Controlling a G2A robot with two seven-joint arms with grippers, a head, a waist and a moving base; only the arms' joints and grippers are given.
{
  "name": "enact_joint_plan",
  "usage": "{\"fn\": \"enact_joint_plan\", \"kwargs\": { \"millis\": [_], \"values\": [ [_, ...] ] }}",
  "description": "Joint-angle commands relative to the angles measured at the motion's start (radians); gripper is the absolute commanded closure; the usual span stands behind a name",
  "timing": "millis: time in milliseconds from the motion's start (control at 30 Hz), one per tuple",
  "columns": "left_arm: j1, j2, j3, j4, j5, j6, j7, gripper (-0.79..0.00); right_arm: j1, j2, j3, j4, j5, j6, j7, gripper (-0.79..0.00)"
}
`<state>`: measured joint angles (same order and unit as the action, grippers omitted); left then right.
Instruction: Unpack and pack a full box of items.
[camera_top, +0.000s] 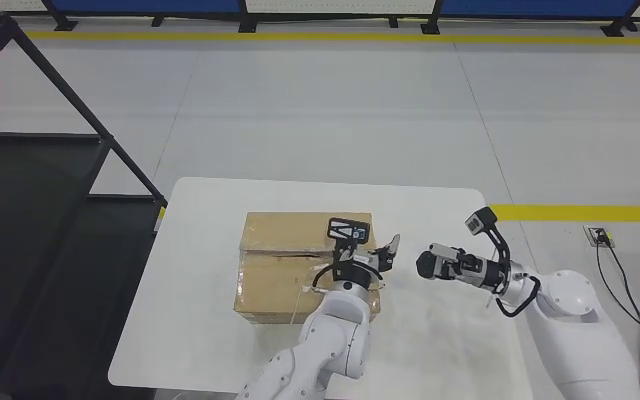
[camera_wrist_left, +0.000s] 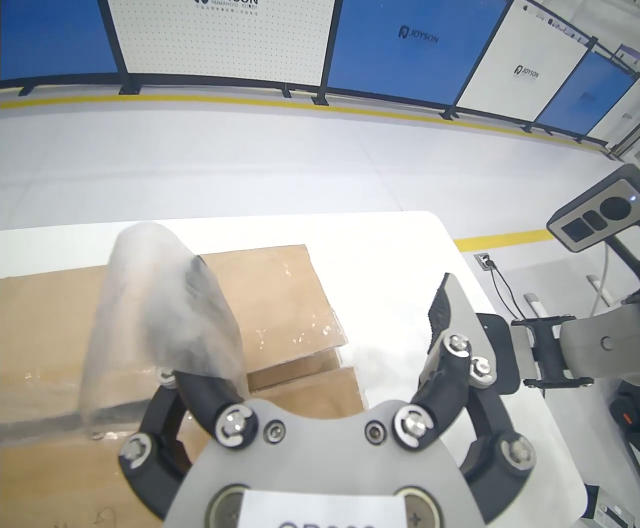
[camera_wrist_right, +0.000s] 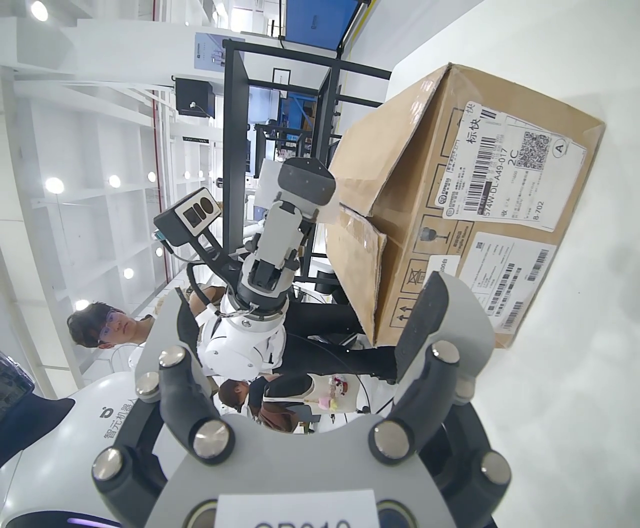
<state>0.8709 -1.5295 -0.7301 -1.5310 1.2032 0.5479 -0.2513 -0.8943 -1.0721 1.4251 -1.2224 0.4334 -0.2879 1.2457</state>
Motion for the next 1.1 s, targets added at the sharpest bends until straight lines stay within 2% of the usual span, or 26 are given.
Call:
{"fn": "enact_joint_plan", "kwargs": {
  "millis": [0,267,567,767,933,1067],
  "values": [
    [0.002,-0.004,0.002,0.008,0.016,0.002,-0.014,-0.785,-0.002,0.002,0.000,0.000,0.002,-0.002,0.000,-0.785],
    [-0.003,-0.014,0.004,0.030,0.137,-0.001,-0.104,-0.785,0.003,0.006,-0.008,0.009,0.010,-0.002,0.001,-0.785],
    [0.010,-0.020,-0.008,0.006,0.137,0.011,-0.099,-0.785,0.001,0.011,-0.011,0.017,0.020,-0.010,0.000,-0.785],
    [0.016,-0.019,-0.011,0.004,0.139,0.006,-0.088,-0.785,-0.017,0.019,0.021,0.020,0.032,-0.030,-0.045,-0.785],
    [0.036,-0.020,-0.005,0.023,0.252,-0.015,-0.040,-0.785,-0.059,0.029,0.066,-0.002,0.048,-0.042,-0.074,-0.785],
    [0.025,-0.027,0.022,0.058,0.377,-0.015,-0.053,-0.785,-0.099,0.037,0.102,-0.015,0.070,-0.052,-0.075,-0.785]
  ]
}}
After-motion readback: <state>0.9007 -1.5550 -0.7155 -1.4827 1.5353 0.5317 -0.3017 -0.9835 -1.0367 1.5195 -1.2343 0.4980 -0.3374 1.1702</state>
